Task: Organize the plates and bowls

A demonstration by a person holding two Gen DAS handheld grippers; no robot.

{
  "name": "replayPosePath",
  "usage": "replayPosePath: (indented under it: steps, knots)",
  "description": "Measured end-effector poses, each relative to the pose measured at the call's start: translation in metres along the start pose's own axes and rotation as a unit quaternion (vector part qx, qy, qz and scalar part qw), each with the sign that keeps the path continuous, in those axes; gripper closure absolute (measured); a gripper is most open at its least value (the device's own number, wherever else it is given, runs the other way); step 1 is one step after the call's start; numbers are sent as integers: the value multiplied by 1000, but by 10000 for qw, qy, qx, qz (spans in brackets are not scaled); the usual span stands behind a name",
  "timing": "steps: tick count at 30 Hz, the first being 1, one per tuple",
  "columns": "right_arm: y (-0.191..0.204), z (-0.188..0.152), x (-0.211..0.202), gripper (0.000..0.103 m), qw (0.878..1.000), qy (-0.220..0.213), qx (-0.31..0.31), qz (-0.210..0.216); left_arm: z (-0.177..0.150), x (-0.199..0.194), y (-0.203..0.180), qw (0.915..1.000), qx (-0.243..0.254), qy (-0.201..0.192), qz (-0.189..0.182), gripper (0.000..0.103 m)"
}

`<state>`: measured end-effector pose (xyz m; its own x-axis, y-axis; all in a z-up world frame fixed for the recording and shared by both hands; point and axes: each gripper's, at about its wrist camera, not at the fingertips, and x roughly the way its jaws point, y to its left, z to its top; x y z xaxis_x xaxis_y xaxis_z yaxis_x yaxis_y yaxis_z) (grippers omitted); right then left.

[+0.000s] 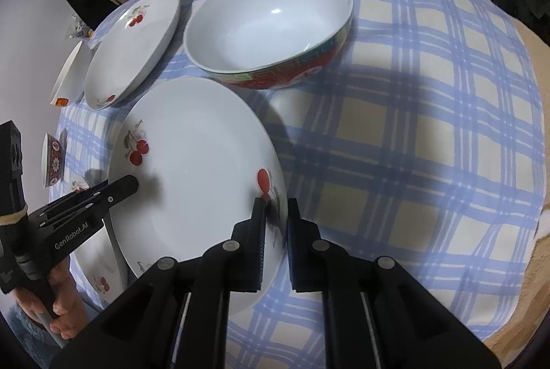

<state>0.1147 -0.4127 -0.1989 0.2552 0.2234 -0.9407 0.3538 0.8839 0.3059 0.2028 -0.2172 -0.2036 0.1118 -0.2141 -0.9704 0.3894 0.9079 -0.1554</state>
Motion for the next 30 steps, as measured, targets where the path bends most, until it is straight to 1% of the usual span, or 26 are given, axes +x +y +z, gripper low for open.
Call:
replayPosePath:
  steps: [4,7,10,14,19,23,27,30]
  knots:
    - [0,-2,-7,91,9999,-114,17,25,-6,-6,4,10000,0,8,-99,83]
    - [-2,-4,-15,91,9997,-221,54,72,-11,-10,1,10000,72,8,-25,82]
    - [-3,-6,-21,91,9992,-317,106,201,-14,-19,-3,10000,40,-30,0,82]
    - [2,-8,-28,91,9988,-414,80,233,-16,-33,0,9999,95,-85,33,82]
    - [12,-12,-34,91,9985,-468,-16,289,-18,-53,4,9996,72,-250,58,82]
    - [28,-16,-42,91,9974,-594,-167,380,-21,-70,11,9992,68,-367,161,82]
    - [51,-20,-44,91,9957,-682,-383,496,-28,-88,30,9982,-81,-522,284,82]
    - [66,-24,-45,91,9946,-722,-584,474,-35,-102,46,9979,-161,-569,258,82]
